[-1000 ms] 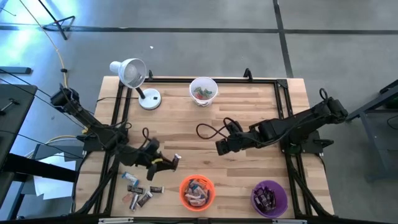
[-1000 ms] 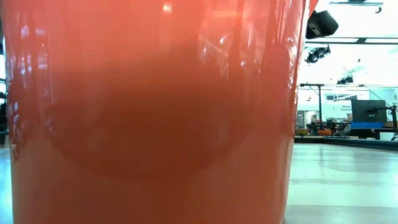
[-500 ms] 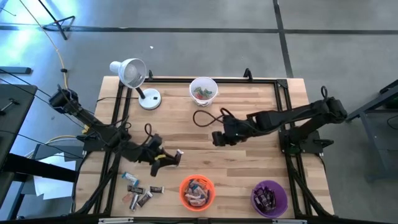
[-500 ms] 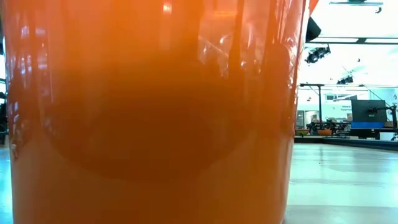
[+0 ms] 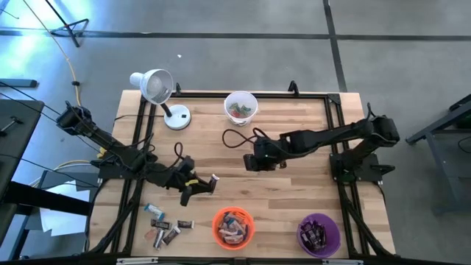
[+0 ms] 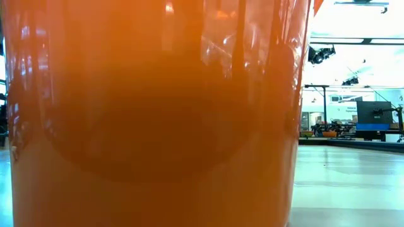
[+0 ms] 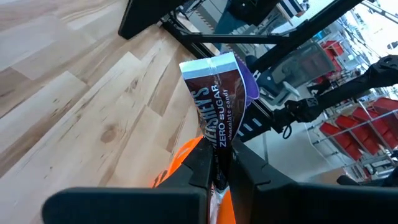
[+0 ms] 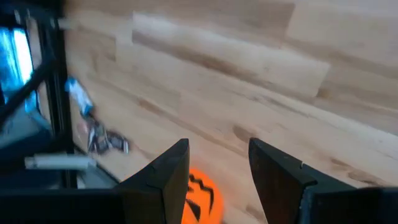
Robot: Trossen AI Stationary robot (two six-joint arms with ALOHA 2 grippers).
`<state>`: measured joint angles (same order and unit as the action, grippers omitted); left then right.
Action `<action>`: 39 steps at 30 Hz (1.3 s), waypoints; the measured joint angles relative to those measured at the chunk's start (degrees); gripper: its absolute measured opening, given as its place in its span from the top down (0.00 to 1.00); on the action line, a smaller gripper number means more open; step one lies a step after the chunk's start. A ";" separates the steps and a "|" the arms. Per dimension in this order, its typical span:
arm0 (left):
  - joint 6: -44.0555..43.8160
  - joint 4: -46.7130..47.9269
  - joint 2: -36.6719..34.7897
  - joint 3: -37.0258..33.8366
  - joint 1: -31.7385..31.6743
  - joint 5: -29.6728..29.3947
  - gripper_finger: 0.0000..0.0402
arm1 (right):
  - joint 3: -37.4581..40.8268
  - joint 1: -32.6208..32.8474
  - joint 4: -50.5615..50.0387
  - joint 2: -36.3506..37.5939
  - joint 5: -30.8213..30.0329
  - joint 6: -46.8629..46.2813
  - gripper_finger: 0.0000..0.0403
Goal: Organize candy in baskets
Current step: Put the dark brown chocolate bar into the dark purple bucket
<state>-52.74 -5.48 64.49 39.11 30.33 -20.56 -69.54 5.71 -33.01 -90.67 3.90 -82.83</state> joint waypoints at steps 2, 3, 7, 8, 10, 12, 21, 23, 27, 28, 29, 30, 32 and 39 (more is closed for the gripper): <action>0.10 0.01 0.00 0.00 0.00 0.00 0.96 | 0.00 -0.70 -0.20 -0.56 3.03 2.74 0.60; 0.14 0.02 0.00 0.00 0.00 0.00 0.96 | 0.00 -1.07 -0.09 -0.78 3.76 3.77 0.60; 0.91 0.13 0.00 0.00 -0.45 0.07 0.96 | 0.00 -2.15 -0.05 -0.94 5.85 6.32 0.60; 0.94 0.21 0.00 0.00 -0.66 0.11 0.96 | 0.00 -2.47 -0.12 -0.94 6.40 6.77 0.60; 0.99 0.22 0.00 0.00 -1.06 0.32 0.96 | 0.00 -3.04 0.31 -0.94 6.86 7.20 0.60; 1.69 0.24 0.00 0.00 -1.55 0.66 0.96 | 0.02 -3.27 3.92 -0.94 6.26 9.62 0.60; 2.40 0.13 0.00 0.00 -3.56 -1.06 0.96 | -4.17 -0.34 30.88 -0.83 -3.56 19.88 0.60; 2.47 0.11 0.00 0.00 -4.22 -1.99 0.96 | -5.06 0.93 32.29 -0.85 -5.38 20.91 0.60; 2.76 -0.13 0.00 0.00 -5.51 -2.70 0.96 | -6.27 2.89 32.62 -0.85 -8.36 22.87 0.60; 3.18 -0.48 0.00 0.00 -5.81 -2.71 0.96 | -6.27 3.20 32.30 -0.85 -8.48 22.85 0.60; 3.72 -1.00 0.00 0.00 -6.12 -2.74 0.96 | -6.26 3.53 31.93 -0.85 -8.80 22.78 0.60; 4.25 -1.54 0.00 0.00 -6.44 -2.80 0.96 | -6.25 3.79 31.54 -0.85 -9.36 22.48 0.60; 5.39 -2.27 0.00 0.17 -7.01 -2.86 0.96 | -6.25 4.16 30.56 -0.85 -10.25 21.60 0.60; 10.22 -2.01 0.00 3.00 -9.06 -2.63 0.96 | -6.25 4.03 30.20 -0.88 -12.52 21.38 0.60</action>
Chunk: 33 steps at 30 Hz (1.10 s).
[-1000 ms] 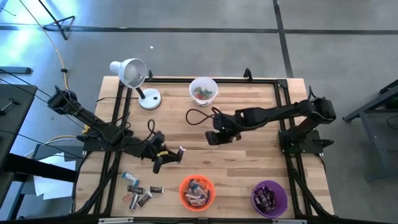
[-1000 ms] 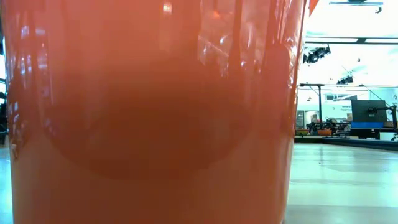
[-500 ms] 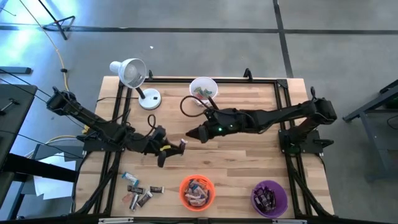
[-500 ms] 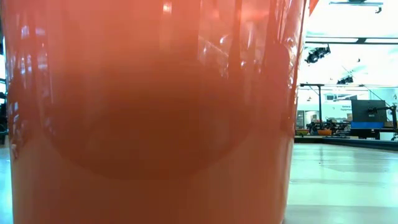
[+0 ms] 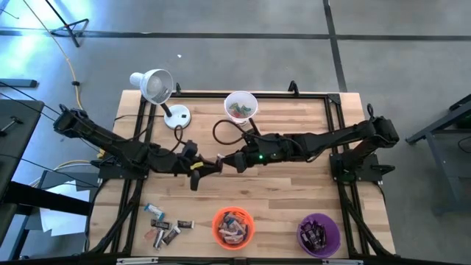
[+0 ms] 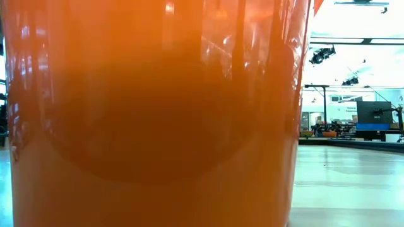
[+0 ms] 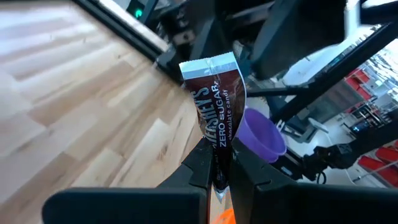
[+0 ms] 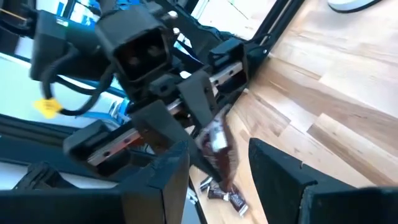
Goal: Organize candy in baskets
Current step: Put the dark brown chocolate bar into the dark purple bucket
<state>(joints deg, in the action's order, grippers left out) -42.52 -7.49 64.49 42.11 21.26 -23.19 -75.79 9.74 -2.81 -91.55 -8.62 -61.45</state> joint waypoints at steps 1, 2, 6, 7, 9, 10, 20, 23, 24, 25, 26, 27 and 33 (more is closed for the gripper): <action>0.78 -0.07 0.00 0.43 -0.13 0.03 0.96 | 0.00 0.00 0.04 0.00 -0.09 0.00 0.60; 1.43 -0.08 0.00 0.84 -0.35 0.03 0.96 | 0.00 0.00 0.07 0.00 -0.42 0.00 0.60; 3.03 0.30 0.00 1.93 -1.17 0.14 0.96 | 0.00 0.02 0.47 0.00 -1.73 -0.01 0.60; 3.26 0.31 0.00 2.15 -1.43 0.23 0.96 | 0.00 0.02 0.63 0.00 -1.98 -0.02 0.60; 3.73 0.28 0.00 2.37 -1.93 1.19 0.96 | 0.00 0.02 1.09 -0.13 -2.40 0.00 0.60; 3.73 0.27 0.00 2.38 -2.24 1.97 0.96 | 0.00 0.02 1.72 -0.35 -2.58 -0.02 0.60; 3.80 0.82 0.02 2.42 -3.39 3.52 0.96 | 0.03 0.02 11.26 -5.55 -2.36 -0.09 0.64; 3.76 0.90 0.02 2.40 -3.35 3.68 0.96 | 0.02 0.02 11.28 -5.74 -2.37 -0.12 0.72; 3.76 0.84 0.02 2.40 -3.27 3.67 0.96 | 0.02 0.01 11.30 -5.73 -2.39 -0.01 0.76; 3.76 0.85 0.02 2.40 -3.24 3.66 0.96 | 0.02 0.00 11.28 -5.73 -2.40 0.34 0.80; 3.76 0.87 0.02 2.40 -3.24 3.68 0.96 | 0.02 0.00 11.37 -5.68 -2.40 0.87 0.85; 3.72 0.72 -0.01 2.40 -3.23 3.73 0.96 | 0.04 0.00 11.80 -5.61 -2.40 1.33 0.90; 3.15 0.89 -0.15 2.40 -3.26 4.43 0.96 | 0.11 0.02 12.90 -5.53 -2.39 1.65 0.94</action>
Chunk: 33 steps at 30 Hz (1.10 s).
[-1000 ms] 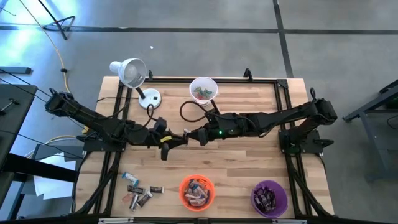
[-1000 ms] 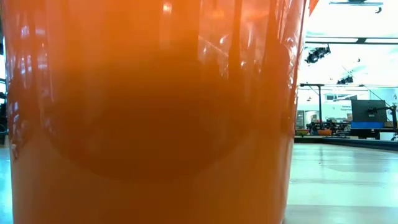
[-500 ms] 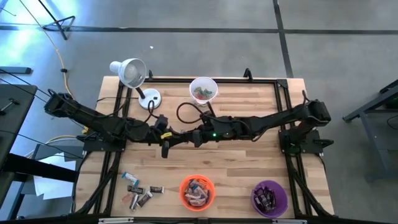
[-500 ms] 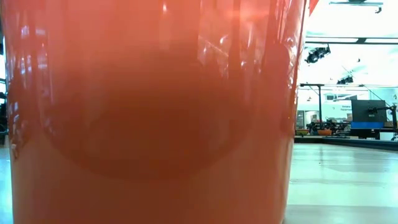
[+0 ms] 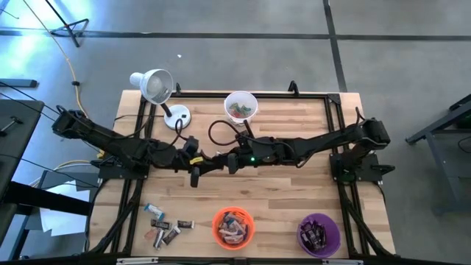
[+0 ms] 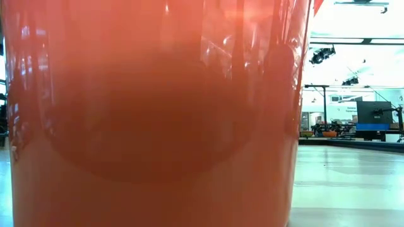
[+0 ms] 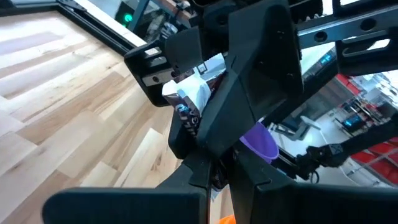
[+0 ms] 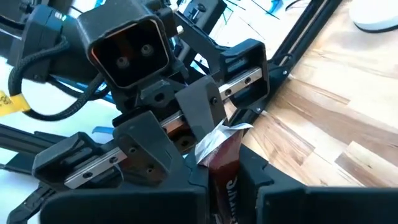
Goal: Organize candy in baskets
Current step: Put the dark brown chocolate bar into the dark purple bucket
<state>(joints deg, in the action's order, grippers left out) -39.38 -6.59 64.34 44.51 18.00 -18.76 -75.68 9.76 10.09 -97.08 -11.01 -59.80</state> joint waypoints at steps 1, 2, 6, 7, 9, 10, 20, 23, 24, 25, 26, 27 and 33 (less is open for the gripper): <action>0.02 0.29 -0.02 0.02 0.00 0.93 0.96 | 0.00 0.00 -0.01 0.00 0.02 -0.08 0.95; 0.04 0.78 -0.02 0.10 -0.02 1.88 0.96 | 0.00 0.00 -0.04 0.00 0.00 -0.12 0.96; 0.67 3.95 -0.02 0.22 -0.05 5.75 0.92 | 0.04 0.07 -0.57 -0.17 0.50 -0.10 0.98; 1.25 4.57 -0.02 0.24 -0.09 6.95 0.91 | 0.07 0.07 -0.72 -0.22 0.64 -0.35 0.98; 3.42 5.57 0.00 0.22 -0.11 10.11 0.87 | 0.09 0.18 -0.90 -0.24 1.02 -0.71 0.97; 4.43 6.19 0.00 0.18 -0.12 11.93 0.85 | 0.09 0.29 -0.91 -0.24 1.12 -0.76 0.98; -0.25 19.67 -1.45 -0.22 -1.41 20.15 0.70 | -0.11 2.26 -3.49 1.45 2.93 -4.25 0.99; -1.81 20.98 -2.36 -0.16 -1.50 21.91 0.70 | -0.17 4.30 -9.88 3.10 3.99 -7.92 0.99; -1.97 21.19 -2.36 -0.13 -1.51 22.24 0.70 | -0.15 5.27 -13.58 3.73 4.03 -9.49 0.99; -1.99 21.61 -2.36 -0.13 -1.49 22.48 0.70 | -0.15 6.36 -17.10 4.41 4.15 -11.23 0.99; -2.01 21.86 -2.36 -0.13 -1.49 22.94 0.70 | -0.15 7.59 -21.08 5.28 4.23 -13.00 0.99; -2.01 21.84 -2.44 -0.13 -1.49 23.01 0.70 | -0.15 8.84 -25.44 6.16 4.29 -15.06 0.99; -2.58 21.91 -2.51 -0.11 -1.49 23.18 0.70 | -0.13 19.22 -46.83 9.94 4.14 -32.11 0.99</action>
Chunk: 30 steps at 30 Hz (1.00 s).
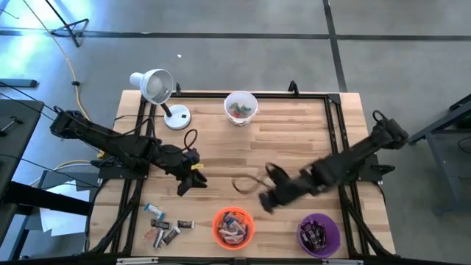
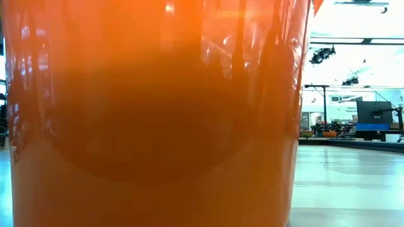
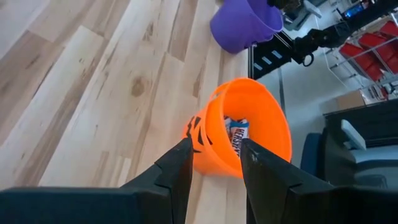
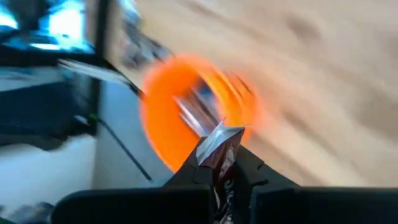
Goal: Organize candy in baskets
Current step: Put the dark brown chocolate bar into the dark purple bucket
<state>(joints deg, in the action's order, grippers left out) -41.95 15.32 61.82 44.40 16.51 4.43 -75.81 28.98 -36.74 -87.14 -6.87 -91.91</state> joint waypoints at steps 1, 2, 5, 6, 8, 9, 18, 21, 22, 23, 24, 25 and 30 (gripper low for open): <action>0.00 -0.01 0.00 0.00 0.00 0.00 0.70 | 0.00 2.05 -2.84 0.42 0.05 -3.50 0.99; 0.00 0.01 0.00 0.00 0.00 -0.01 0.70 | 0.00 4.18 -5.03 0.66 0.04 -6.86 0.99; -0.63 -0.08 0.00 0.00 0.00 -0.43 0.70 | 0.02 10.27 -10.18 0.72 1.35 -16.45 0.99; -0.98 -0.07 0.00 0.00 0.00 -0.80 0.70 | 0.02 12.19 -11.55 0.72 1.90 -19.25 0.99; -1.43 -0.09 0.00 0.00 0.00 -1.91 0.70 | 0.02 15.73 -14.42 0.72 2.73 -24.84 0.99; -1.50 -0.09 0.00 0.00 0.00 -2.48 0.70 | 0.02 17.26 -16.06 0.72 3.20 -27.32 0.99; -4.12 -0.12 0.00 0.00 0.00 -3.73 0.70 | 1.50 25.04 -21.47 0.68 12.05 -38.45 0.92; -4.54 -0.12 0.00 0.00 0.00 -3.79 0.70 | 2.42 25.13 -20.10 0.66 15.56 -37.72 0.83; -4.88 -0.14 0.00 0.01 0.00 -3.82 0.70 | 2.51 25.10 -19.78 0.66 16.46 -36.68 0.80; -5.37 -0.14 0.00 0.02 0.00 -3.83 0.70 | 2.51 25.09 -19.74 0.66 17.10 -35.73 0.77; -5.87 -0.12 0.00 0.02 0.00 -3.85 0.70 | 2.51 25.05 -19.78 0.66 17.55 -35.42 0.74; -6.01 -0.14 0.00 0.02 0.00 -3.83 0.70 | 2.51 25.02 -19.82 0.66 17.57 -35.25 0.72; -7.07 -0.14 0.00 0.04 0.00 -3.63 0.70 | 2.51 25.02 -19.95 0.66 16.32 -34.77 0.62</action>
<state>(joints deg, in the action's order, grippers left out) -49.02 15.18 61.82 44.45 16.51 0.79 -73.30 54.00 -56.69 -86.48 9.46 -126.68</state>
